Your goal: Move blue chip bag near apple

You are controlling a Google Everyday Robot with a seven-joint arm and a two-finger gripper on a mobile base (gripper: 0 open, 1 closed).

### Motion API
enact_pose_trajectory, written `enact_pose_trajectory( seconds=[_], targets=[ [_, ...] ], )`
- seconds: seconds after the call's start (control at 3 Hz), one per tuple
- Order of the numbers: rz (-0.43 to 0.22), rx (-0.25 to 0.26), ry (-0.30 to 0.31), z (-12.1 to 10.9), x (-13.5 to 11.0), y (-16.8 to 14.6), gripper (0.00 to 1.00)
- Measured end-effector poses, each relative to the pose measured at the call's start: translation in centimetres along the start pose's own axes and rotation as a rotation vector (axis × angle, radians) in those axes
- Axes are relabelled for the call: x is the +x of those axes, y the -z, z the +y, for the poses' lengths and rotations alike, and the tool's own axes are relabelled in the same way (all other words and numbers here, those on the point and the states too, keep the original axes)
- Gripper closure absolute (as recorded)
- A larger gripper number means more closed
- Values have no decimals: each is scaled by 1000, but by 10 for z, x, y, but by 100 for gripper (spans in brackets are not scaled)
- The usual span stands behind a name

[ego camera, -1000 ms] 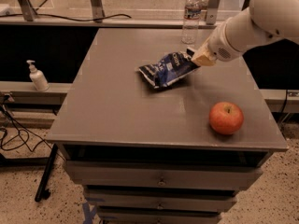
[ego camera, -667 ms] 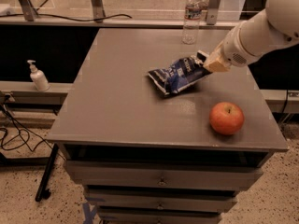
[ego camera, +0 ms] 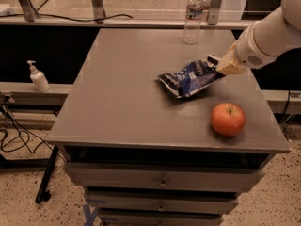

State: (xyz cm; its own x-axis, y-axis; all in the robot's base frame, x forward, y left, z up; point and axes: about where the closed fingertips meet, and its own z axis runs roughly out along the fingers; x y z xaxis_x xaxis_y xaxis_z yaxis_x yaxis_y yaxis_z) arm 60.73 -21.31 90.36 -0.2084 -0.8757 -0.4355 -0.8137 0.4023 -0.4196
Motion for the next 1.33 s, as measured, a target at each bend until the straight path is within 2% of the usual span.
enact_pose_trajectory(
  seconds=[1.0, 1.33],
  targets=[
    [57, 12, 57, -14, 21, 17, 100],
    [70, -3, 63, -7, 27, 19, 100]
  ],
)
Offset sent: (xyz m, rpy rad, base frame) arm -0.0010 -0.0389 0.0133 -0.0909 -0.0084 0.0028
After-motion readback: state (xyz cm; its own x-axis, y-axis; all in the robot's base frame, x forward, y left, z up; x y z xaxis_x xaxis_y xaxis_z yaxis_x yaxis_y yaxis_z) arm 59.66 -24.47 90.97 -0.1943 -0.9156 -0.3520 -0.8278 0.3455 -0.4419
